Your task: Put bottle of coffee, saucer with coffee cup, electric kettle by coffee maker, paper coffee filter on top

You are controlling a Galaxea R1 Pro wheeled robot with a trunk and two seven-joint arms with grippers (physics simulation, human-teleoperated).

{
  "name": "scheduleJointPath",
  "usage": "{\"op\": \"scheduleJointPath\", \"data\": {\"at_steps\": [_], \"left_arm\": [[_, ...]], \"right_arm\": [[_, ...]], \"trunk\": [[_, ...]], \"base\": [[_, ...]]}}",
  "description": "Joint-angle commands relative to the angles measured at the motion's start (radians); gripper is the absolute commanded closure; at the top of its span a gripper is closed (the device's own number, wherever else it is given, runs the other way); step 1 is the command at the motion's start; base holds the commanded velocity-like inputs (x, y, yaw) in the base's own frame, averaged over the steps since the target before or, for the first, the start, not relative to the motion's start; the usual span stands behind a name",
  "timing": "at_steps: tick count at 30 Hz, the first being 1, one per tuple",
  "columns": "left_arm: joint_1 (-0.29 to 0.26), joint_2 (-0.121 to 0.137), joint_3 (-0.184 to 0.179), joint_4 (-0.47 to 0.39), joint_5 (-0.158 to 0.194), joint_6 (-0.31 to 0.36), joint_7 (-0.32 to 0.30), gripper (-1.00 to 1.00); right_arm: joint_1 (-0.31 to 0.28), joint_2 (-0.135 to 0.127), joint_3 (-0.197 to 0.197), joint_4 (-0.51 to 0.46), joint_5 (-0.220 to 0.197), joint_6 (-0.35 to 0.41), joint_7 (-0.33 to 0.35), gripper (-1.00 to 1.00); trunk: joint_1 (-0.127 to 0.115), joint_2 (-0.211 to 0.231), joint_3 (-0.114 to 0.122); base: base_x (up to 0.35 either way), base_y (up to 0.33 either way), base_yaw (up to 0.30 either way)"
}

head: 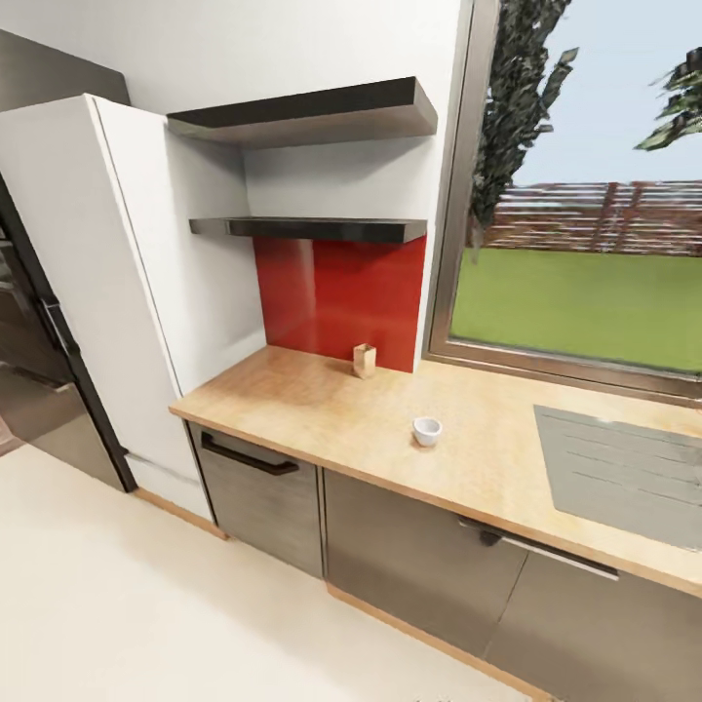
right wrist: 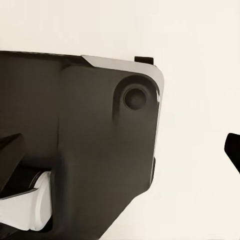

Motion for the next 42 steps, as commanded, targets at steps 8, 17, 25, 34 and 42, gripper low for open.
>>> {"op": "scheduleJointPath", "data": {"at_steps": [8,17,25,34,42], "left_arm": [[0.001,0.000,0.002,-0.003,0.008,-0.001,0.000,-1.00],[0.001,0.000,0.002,-0.003,0.008,-0.001,0.000,-1.00],[0.001,0.001,0.004,-0.003,0.008,-0.001,0.000,-1.00],[0.001,0.003,0.003,-0.001,0.007,-0.001,0.000,-1.00],[0.000,0.002,0.003,-0.001,0.007,-0.001,0.000,-1.00]], "right_arm": [[-0.001,0.000,0.008,0.001,-0.010,-0.003,0.004,-1.00],[-0.001,0.000,0.008,0.001,-0.010,-0.003,0.004,-1.00],[-0.002,0.000,0.009,0.001,-0.010,-0.003,0.004,-1.00],[-0.002,0.000,0.008,0.001,-0.010,-0.003,0.004,-1.00],[-0.002,0.000,0.007,0.001,-0.012,-0.003,0.004,-1.00]], "trunk": [[0.001,-0.002,-0.002],[0.001,-0.002,-0.002],[0.001,-0.002,-0.002],[0.001,-0.002,-0.002],[0.001,-0.002,-0.002]], "base": [[0.002,0.057,-0.288],[0.000,0.287,-0.288],[0.000,0.303,-0.288],[0.095,0.288,-0.181],[0.078,0.079,-0.004]]}}
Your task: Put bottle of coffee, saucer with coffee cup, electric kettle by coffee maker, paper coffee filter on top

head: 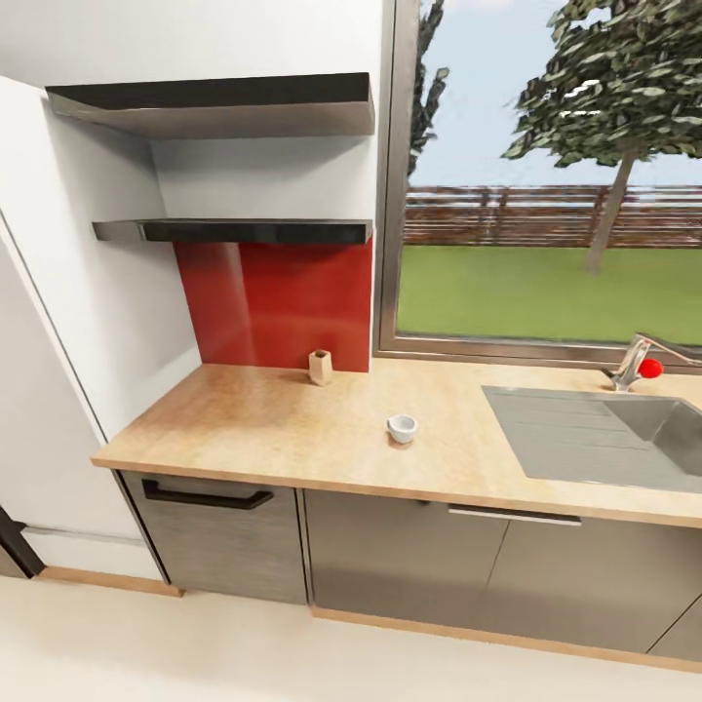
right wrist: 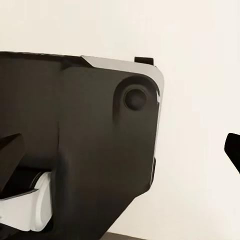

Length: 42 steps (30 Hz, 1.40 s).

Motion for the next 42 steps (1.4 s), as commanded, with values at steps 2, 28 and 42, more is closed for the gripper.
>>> {"op": "scheduleJointPath", "data": {"at_steps": [2,28,42], "left_arm": [[0.001,0.001,-0.002,-0.001,0.005,-0.001,0.000,-1.00],[0.001,0.010,-0.007,0.020,-0.002,0.001,0.000,-1.00],[0.001,0.014,-0.015,0.021,-0.006,0.003,0.000,-1.00]], "right_arm": [[0.000,0.001,0.009,0.001,-0.011,-0.003,0.004,-1.00],[-0.001,-0.001,0.011,-0.225,-0.008,-0.004,0.003,-1.00],[-0.001,0.129,0.011,-0.957,0.109,-0.133,-0.017,-1.00]], "trunk": [[0.001,-0.002,-0.002],[0.001,-0.002,0.003],[0.001,-0.002,0.003]], "base": [[0.001,0.001,0.000],[0.000,0.000,-0.130],[0.000,0.000,0.000]]}}
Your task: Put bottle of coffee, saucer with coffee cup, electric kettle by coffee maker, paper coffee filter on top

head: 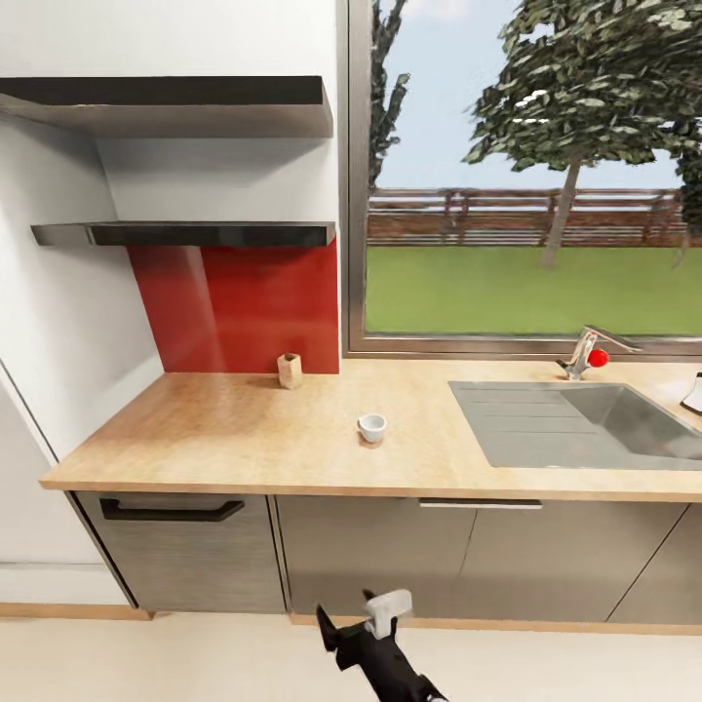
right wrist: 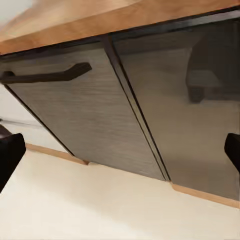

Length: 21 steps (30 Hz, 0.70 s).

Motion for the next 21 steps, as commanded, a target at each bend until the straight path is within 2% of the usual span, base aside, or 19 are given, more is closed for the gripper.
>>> {"op": "scheduleJointPath", "data": {"at_steps": [1,5,10,11,17,21], "left_arm": [[0.000,0.000,0.000,-0.003,0.010,-0.001,0.000,-1.00],[0.000,0.000,0.001,-0.003,0.010,-0.001,0.000,-1.00],[0.000,0.001,0.001,-0.004,0.010,-0.002,0.000,-1.00],[0.000,0.000,0.001,-0.004,0.010,-0.002,0.000,-1.00],[0.000,-0.003,0.001,-0.007,0.010,-0.002,0.000,-1.00],[0.000,-0.003,0.001,-0.008,0.010,-0.002,0.000,-1.00]], "right_arm": [[-0.001,0.000,0.001,-0.029,-0.009,-0.004,-0.005,-1.00],[-0.001,0.005,0.002,-0.116,-0.006,-0.004,-0.028,-1.00],[-0.001,0.030,0.004,-0.191,-0.006,-0.003,-0.033,-1.00],[-0.001,0.034,0.004,-0.240,-0.006,-0.003,-0.033,-1.00],[-0.001,0.035,-0.002,-0.418,-0.010,0.001,-0.035,-1.00],[-0.001,0.034,-0.004,-0.480,-0.010,0.003,-0.036,-1.00]], "trunk": [[0.001,-0.002,-0.002],[0.001,-0.002,-0.002],[0.001,-0.002,-0.002],[0.001,-0.002,-0.002],[0.001,-0.002,-0.002],[0.001,-0.002,-0.002]], "base": [[0.000,0.000,0.000],[0.000,0.000,0.000],[0.000,0.000,0.000],[0.000,0.000,0.000],[0.000,0.000,0.000],[0.000,0.000,0.000]]}}
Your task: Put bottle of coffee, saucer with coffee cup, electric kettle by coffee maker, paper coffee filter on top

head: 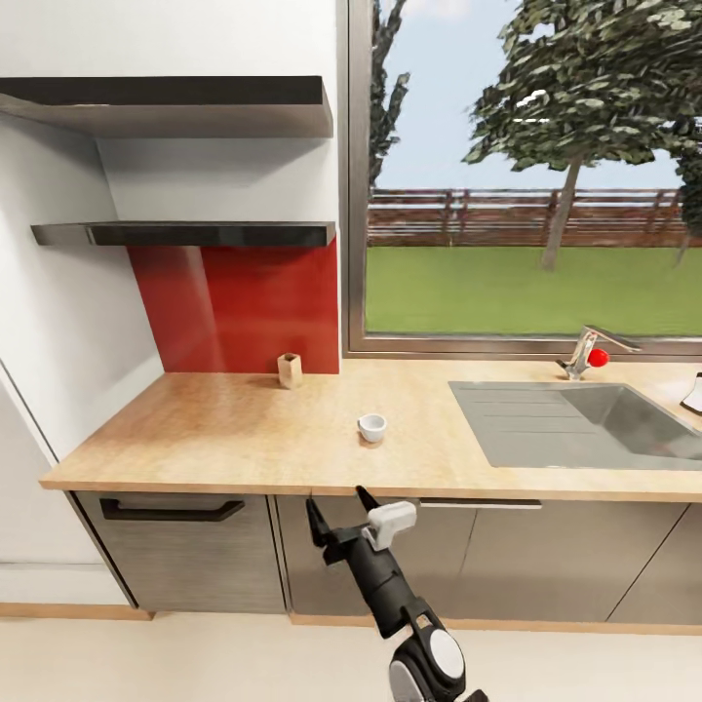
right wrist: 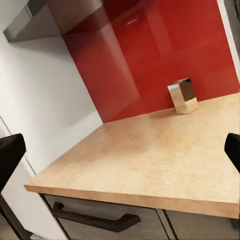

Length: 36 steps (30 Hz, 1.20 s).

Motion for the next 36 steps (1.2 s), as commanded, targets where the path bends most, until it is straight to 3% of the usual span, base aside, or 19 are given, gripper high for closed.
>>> {"op": "scheduleJointPath", "data": {"at_steps": [1,4,5,7,9,13,15,18,20,33,36], "left_arm": [[0.001,-0.001,0.000,-0.002,0.009,-0.001,0.000,-1.00],[0.001,-0.001,0.000,-0.001,0.009,-0.001,0.000,-1.00],[0.001,-0.002,-0.002,-0.001,0.009,-0.001,-0.001,-1.00],[0.001,-0.002,-0.003,-0.001,0.009,-0.001,-0.001,-1.00],[0.001,-0.001,-0.002,0.000,0.009,-0.001,0.000,-1.00],[0.001,0.001,-0.003,0.004,0.010,0.005,0.000,-1.00],[0.002,0.003,-0.003,0.006,0.010,0.008,0.000,-1.00],[0.004,0.006,-0.002,0.013,0.010,0.011,0.020,-1.00],[0.004,0.005,-0.002,0.015,0.010,0.013,0.045,-1.00],[0.004,0.002,-0.004,0.048,0.010,0.015,0.070,-1.00],[0.004,0.001,-0.004,0.048,0.010,0.015,0.070,-1.00]], "right_arm": [[-0.001,0.001,0.000,-0.026,-0.008,-0.004,-0.013,-1.00],[-0.014,0.000,-0.001,-0.029,-0.006,-0.003,-0.123,-1.00],[-0.059,0.000,-0.001,-0.026,-0.004,-0.002,-0.213,-1.00],[-0.123,0.000,-0.002,-0.010,-0.003,0.014,-0.274,-1.00],[-0.210,-0.001,-0.011,0.009,-0.003,0.148,-0.370,-1.00],[-0.271,-0.001,-0.060,0.015,-0.006,0.333,-0.470,-1.00],[-0.288,-0.001,-0.108,0.014,-0.006,0.362,-0.483,-1.00],[-0.300,-0.005,-0.240,0.027,-0.002,0.423,-0.488,-1.00],[-0.301,-0.007,-0.264,0.049,-0.004,0.466,-0.487,-1.00],[-0.301,-0.015,-0.274,0.071,-0.004,0.509,-0.484,-1.00],[-0.302,-0.027,-0.274,0.071,-0.004,0.509,-0.484,-1.00]], "trunk": [[0.001,-0.002,-0.002],[0.001,-0.002,-0.002],[0.001,-0.002,-0.002],[0.001,-0.002,-0.002],[0.001,-0.002,-0.002],[0.001,-0.002,-0.002],[0.001,-0.002,-0.002],[0.001,-0.002,-0.002],[0.001,-0.002,-0.002],[0.001,-0.002,-0.002],[0.001,-0.002,-0.002]], "base": [[0.000,0.000,0.000],[0.000,0.000,0.000],[0.000,0.000,0.000],[0.000,0.000,0.000],[0.000,0.000,0.000],[0.000,0.000,0.000],[0.003,0.000,0.000],[0.127,0.000,0.000],[0.272,0.000,0.000],[0.330,0.000,0.000],[0.337,0.000,0.000]]}}
